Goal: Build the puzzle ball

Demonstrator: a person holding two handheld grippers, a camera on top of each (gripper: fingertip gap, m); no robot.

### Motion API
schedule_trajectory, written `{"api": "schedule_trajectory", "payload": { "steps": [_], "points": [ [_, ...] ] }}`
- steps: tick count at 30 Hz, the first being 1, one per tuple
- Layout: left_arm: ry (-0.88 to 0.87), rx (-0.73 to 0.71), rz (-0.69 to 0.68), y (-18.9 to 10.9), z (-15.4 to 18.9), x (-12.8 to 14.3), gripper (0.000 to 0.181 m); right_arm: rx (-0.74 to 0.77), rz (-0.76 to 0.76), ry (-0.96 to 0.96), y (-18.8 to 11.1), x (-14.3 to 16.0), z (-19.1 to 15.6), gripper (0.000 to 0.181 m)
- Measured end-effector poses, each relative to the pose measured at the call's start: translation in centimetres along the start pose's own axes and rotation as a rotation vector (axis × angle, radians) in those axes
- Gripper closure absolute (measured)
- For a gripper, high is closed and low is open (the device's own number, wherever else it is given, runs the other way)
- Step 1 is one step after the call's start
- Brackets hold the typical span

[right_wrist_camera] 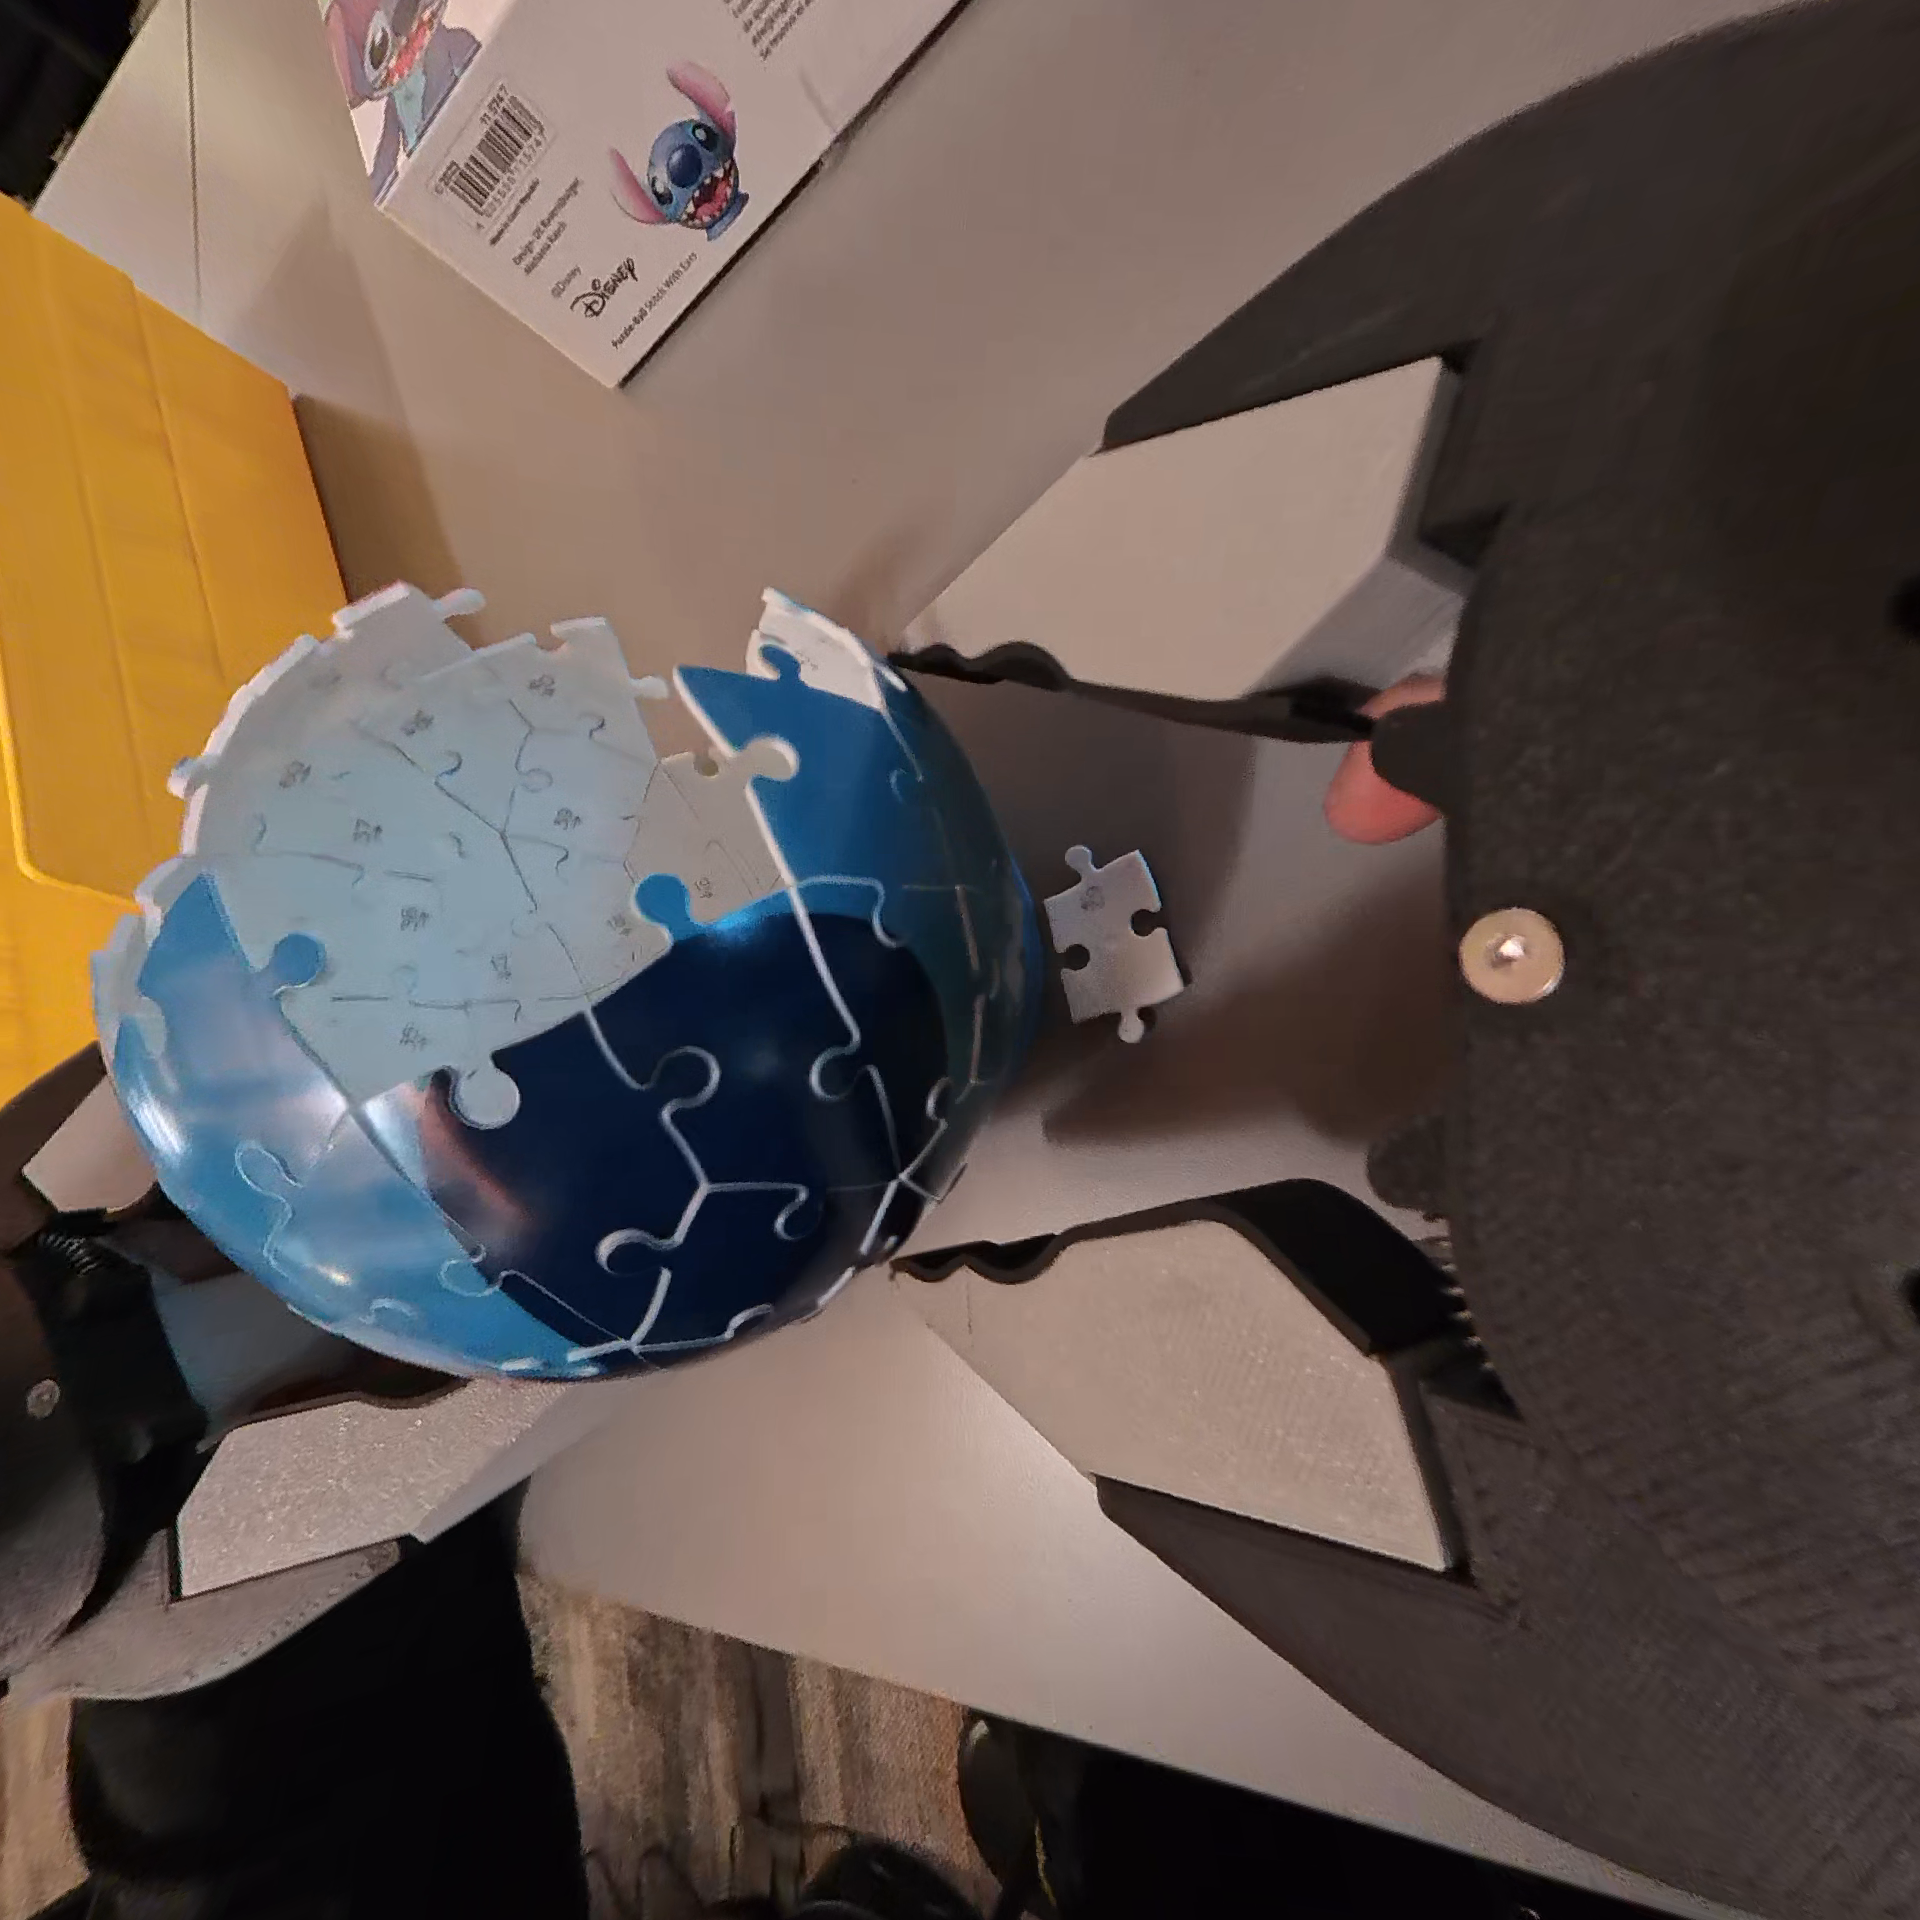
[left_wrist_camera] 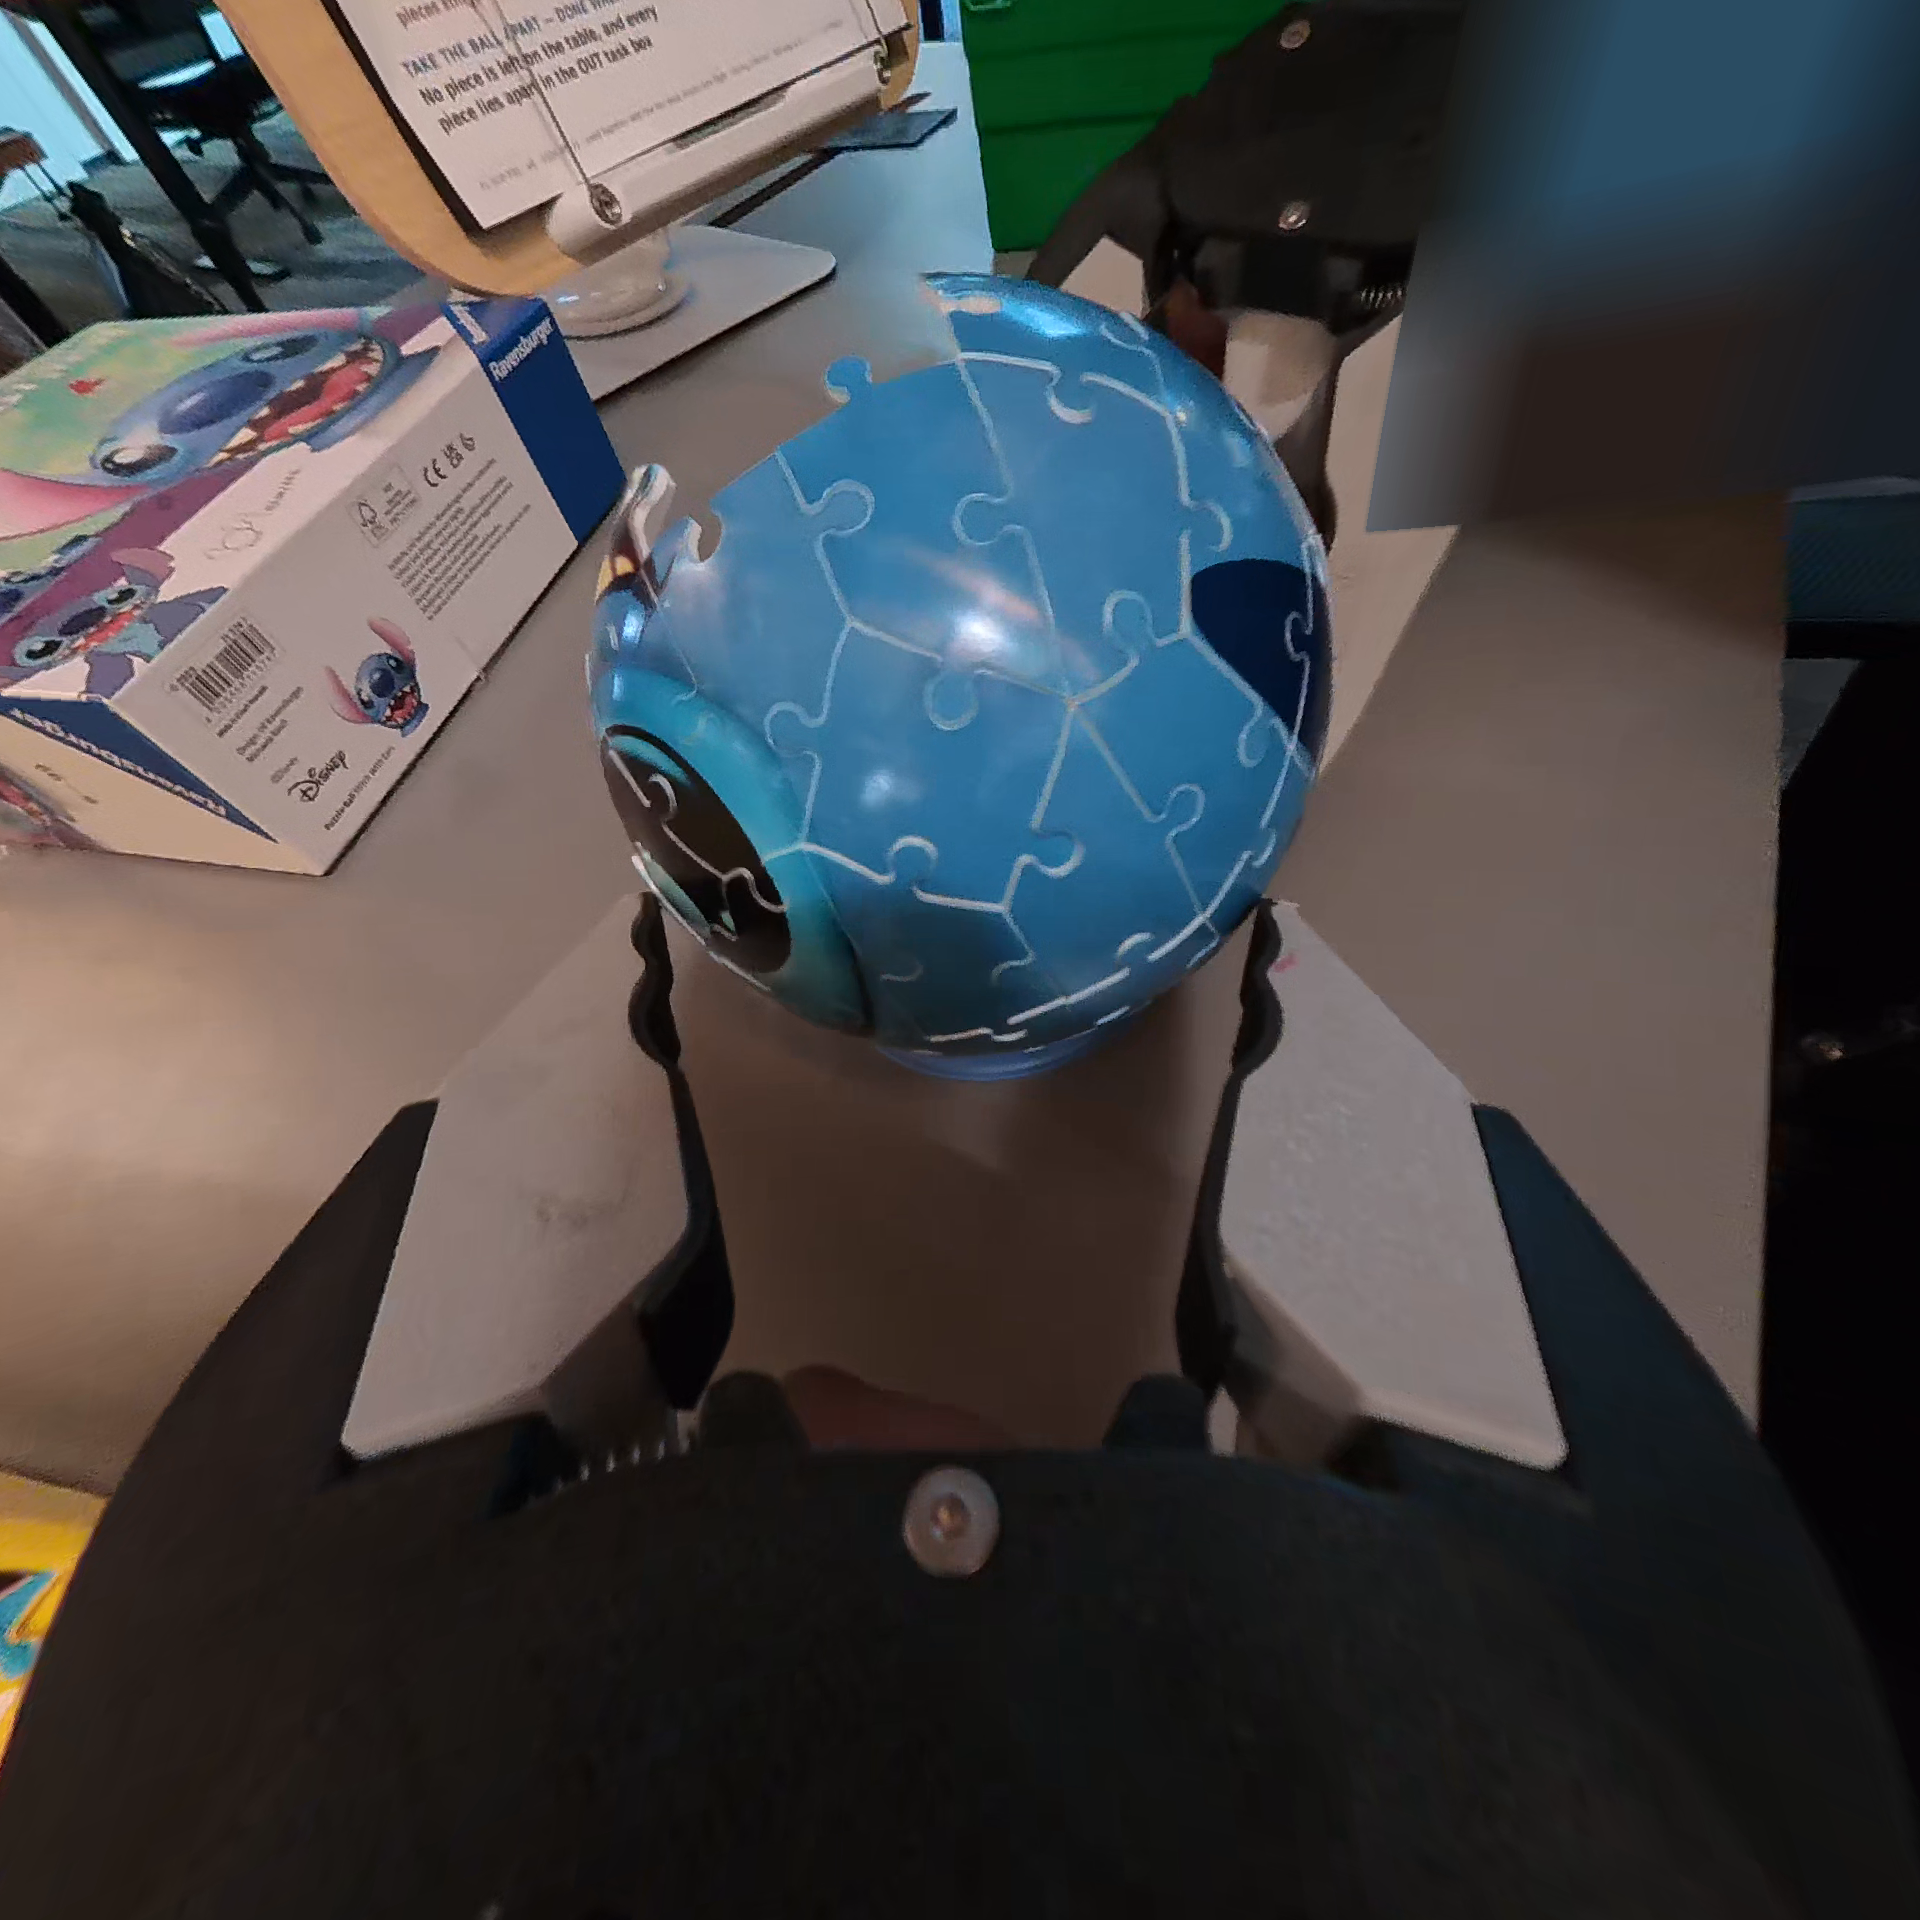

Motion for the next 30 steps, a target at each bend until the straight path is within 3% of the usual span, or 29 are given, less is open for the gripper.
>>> {"api": "schedule_trajectory", "payload": {
  "steps": [5,11,16,22,30],
  "points": [
    [-0.075,-0.010,-0.076,-0.3,0.4,-0.4,0.072,-0.050,0.028,0.053,-0.1,-0.5,-0.1,0.073],
    [-0.337,0.068,-0.183,-2.2,1.1,-2.5,0.073,-0.229,0.087,0.273,-0.8,-1.6,-1.4,0.074],
    [-0.545,0.174,-0.300,-2.9,1.6,-3.2,0.072,-0.335,0.044,0.444,-1.1,-1.5,-2.7,0.075],
    [-0.551,0.234,-0.433,-2.5,1.6,-2.9,0.071,-0.415,0.076,0.594,-1.3,-1.5,-2.2,0.074],
    [-0.436,0.139,-0.385,-2.0,-0.1,-2.0,0.081,-0.452,0.048,0.593,-1.1,-0.5,-0.3,0.085]
  ]
}}
Point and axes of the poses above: each gripper's, where its closed fingertips meet, y out along the fingers, x out of its underside, z = x × y across the jaws, the point moved 6 cm from there along -y, back along the fingers, and after that the axes turned 10 degrees about -x, right-handed, at the moved point
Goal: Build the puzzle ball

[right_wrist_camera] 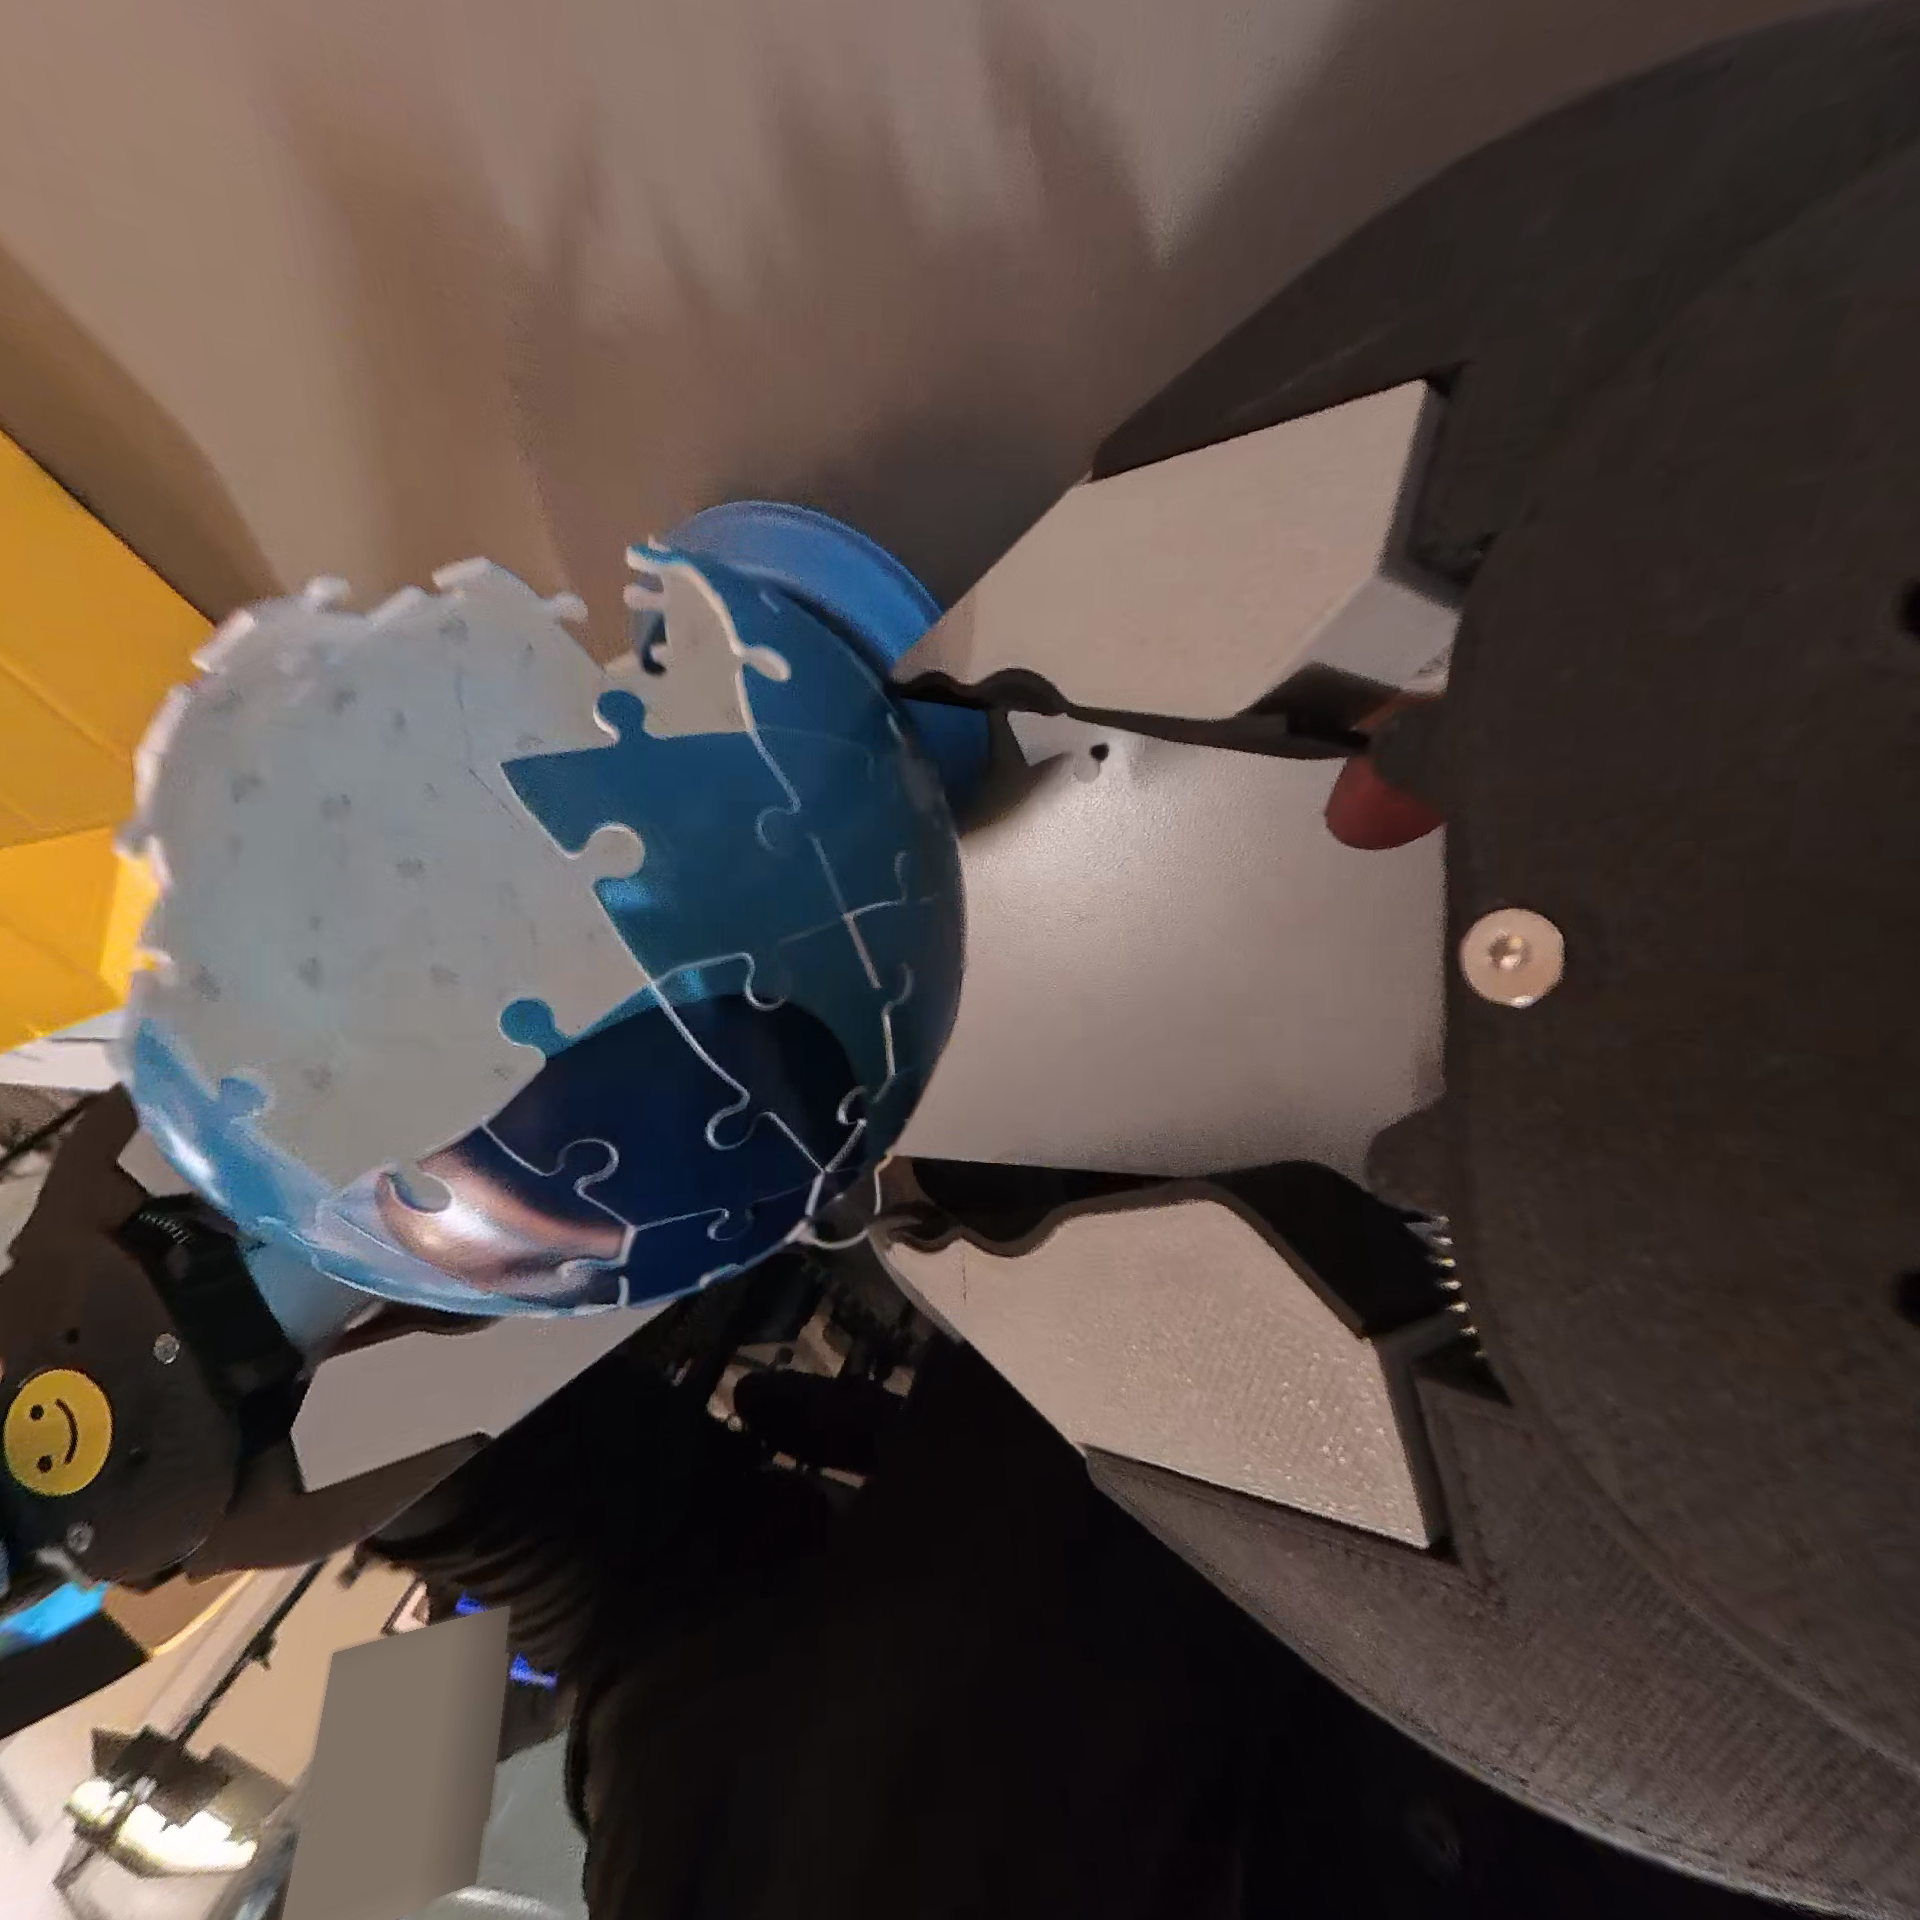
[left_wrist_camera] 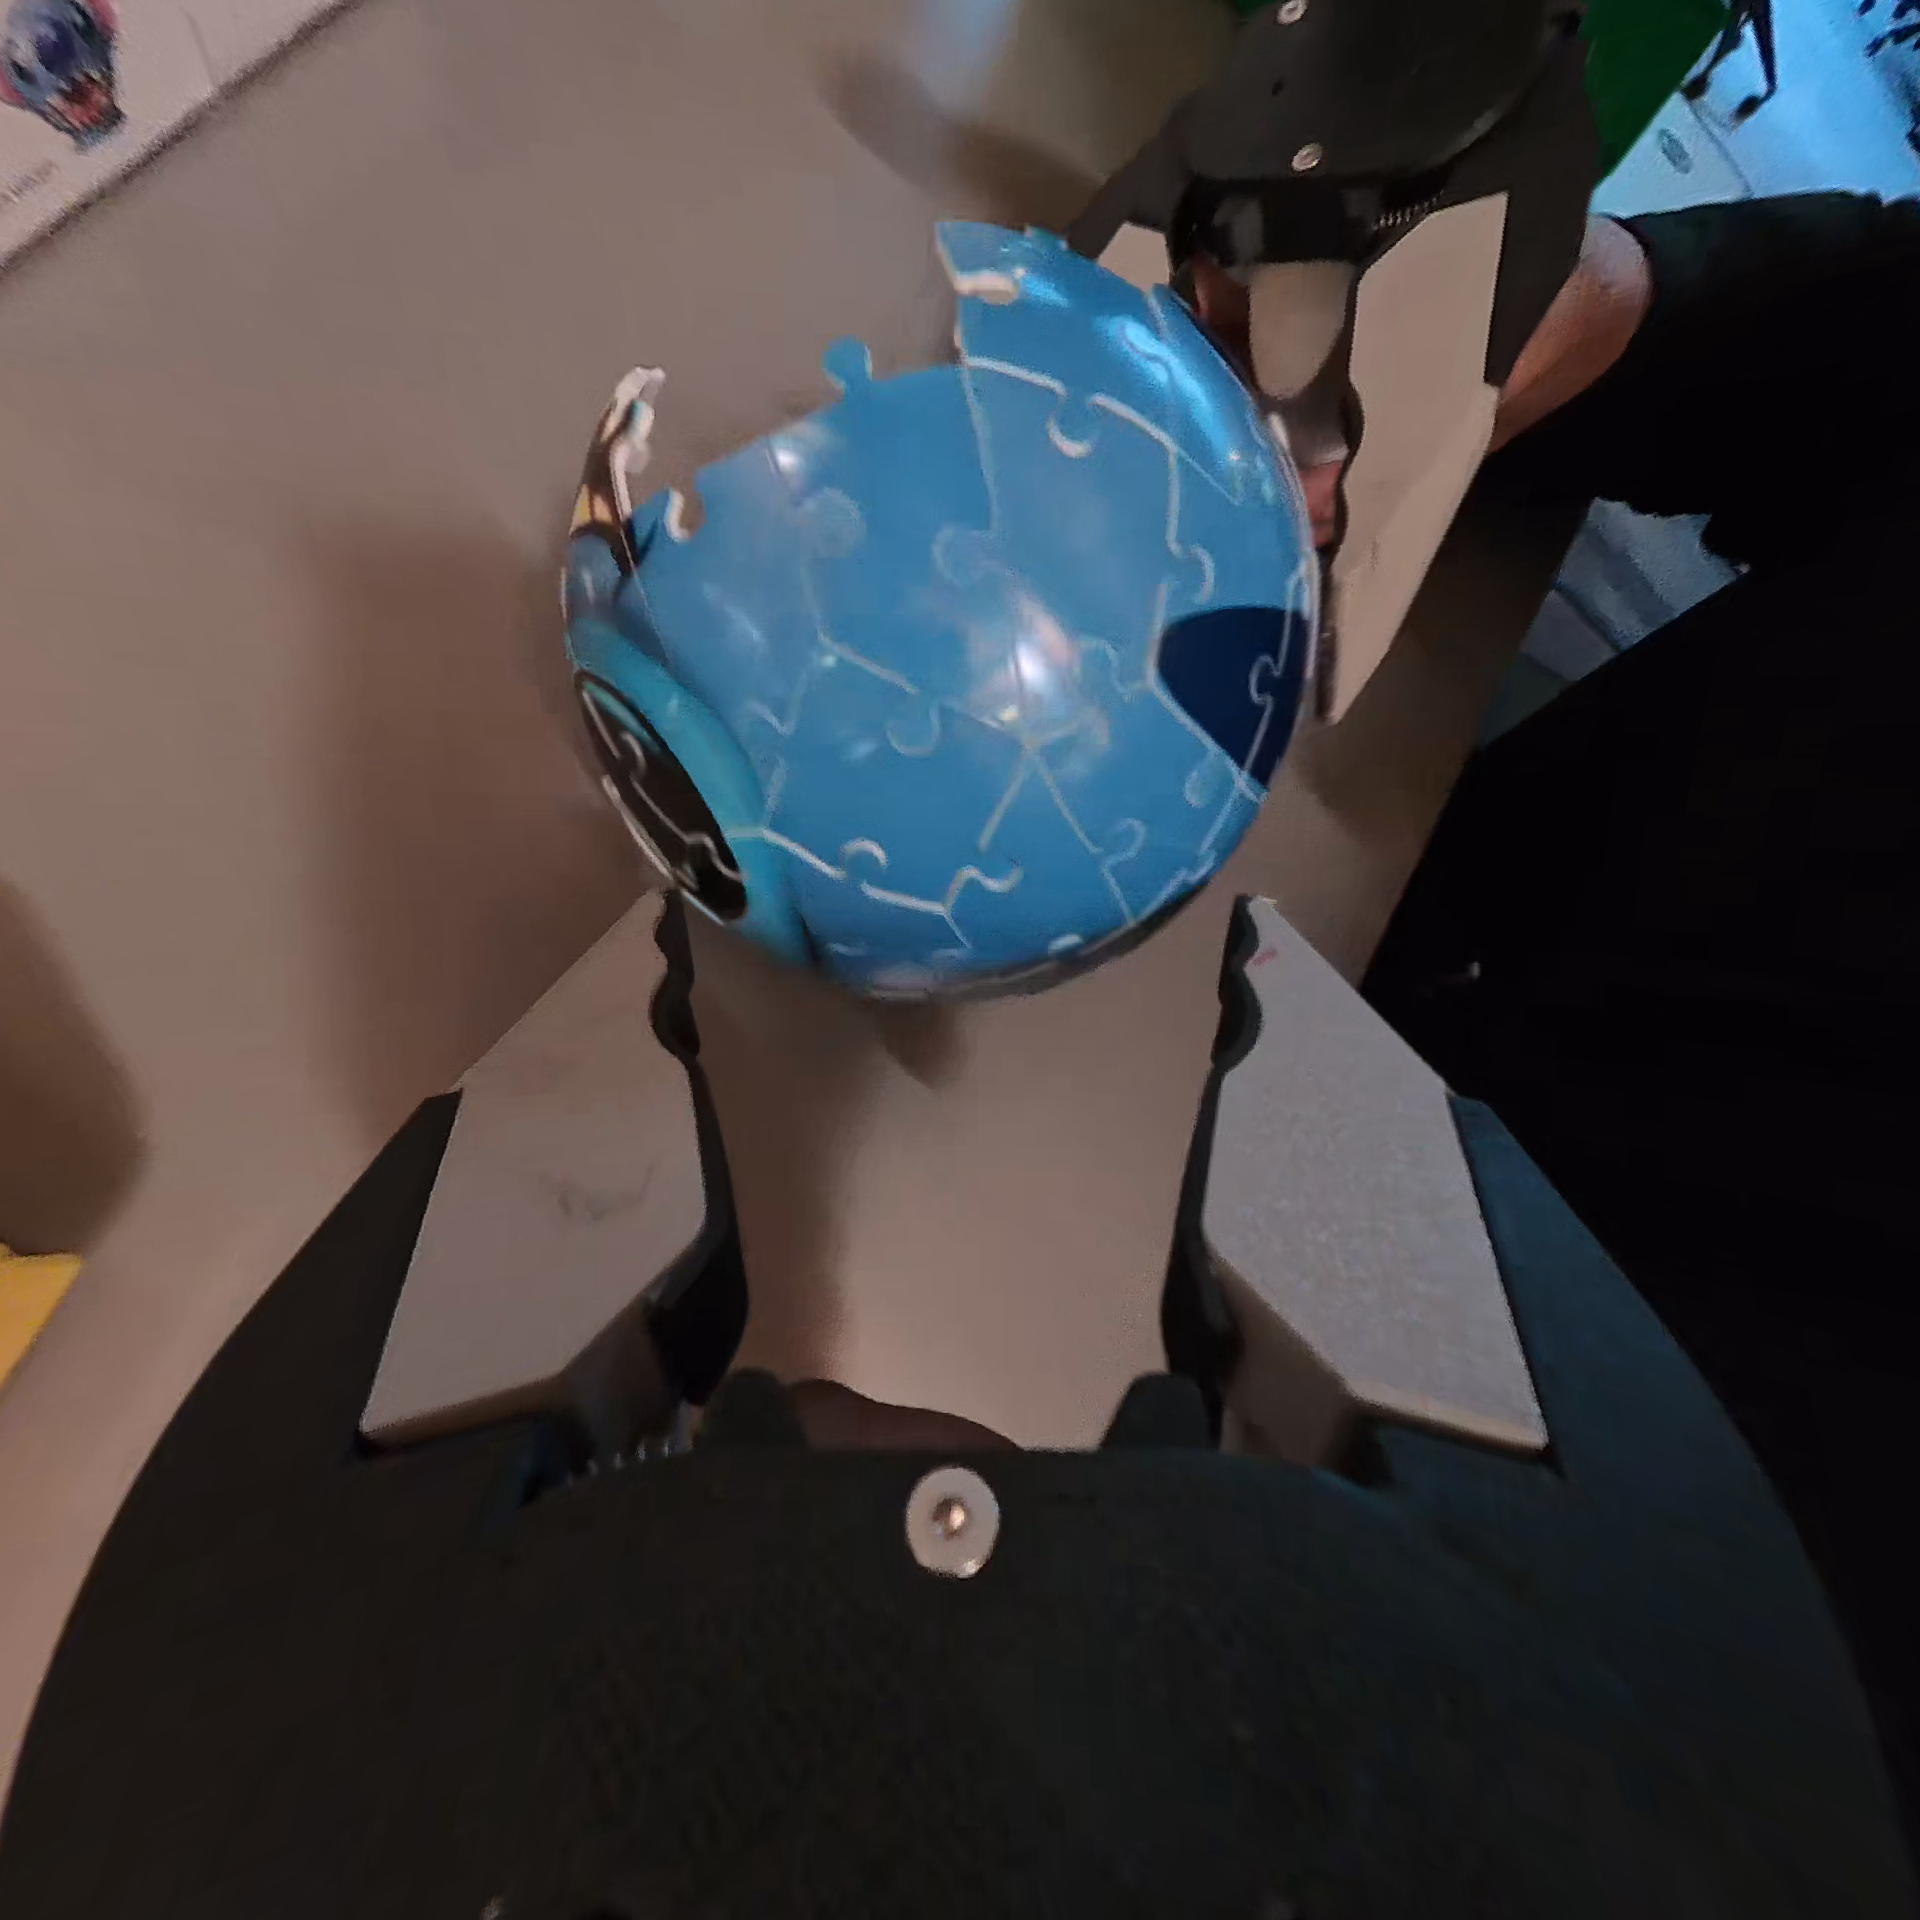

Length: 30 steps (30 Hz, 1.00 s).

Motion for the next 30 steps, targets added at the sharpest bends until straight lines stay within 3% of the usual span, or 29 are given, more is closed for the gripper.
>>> {"api": "schedule_trajectory", "payload": {
  "steps": [6,13,17,23,30],
  "points": [
    [0.195,-0.122,0.171,-0.8,-2.3,0.1,0.076,0.043,0.018,-0.118,-0.8,0.0,0.6,0.085],
    [0.504,-0.144,0.324,-0.1,-1.9,0.5,0.074,0.323,0.088,-0.431,-1.9,-0.2,0.8,0.072],
    [0.539,-0.049,0.314,1.2,-1.7,0.5,0.076,0.425,0.004,-0.585,-0.1,0.3,0.2,0.067],
    [0.579,-0.084,0.316,1.9,-1.3,0.2,0.079,0.529,-0.023,-0.650,1.1,0.2,0.3,0.074],
    [0.416,-0.068,0.248,0.8,0.0,0.2,0.079,0.403,0.011,-0.502,1.4,-0.1,-0.7,0.069]
  ]
}}
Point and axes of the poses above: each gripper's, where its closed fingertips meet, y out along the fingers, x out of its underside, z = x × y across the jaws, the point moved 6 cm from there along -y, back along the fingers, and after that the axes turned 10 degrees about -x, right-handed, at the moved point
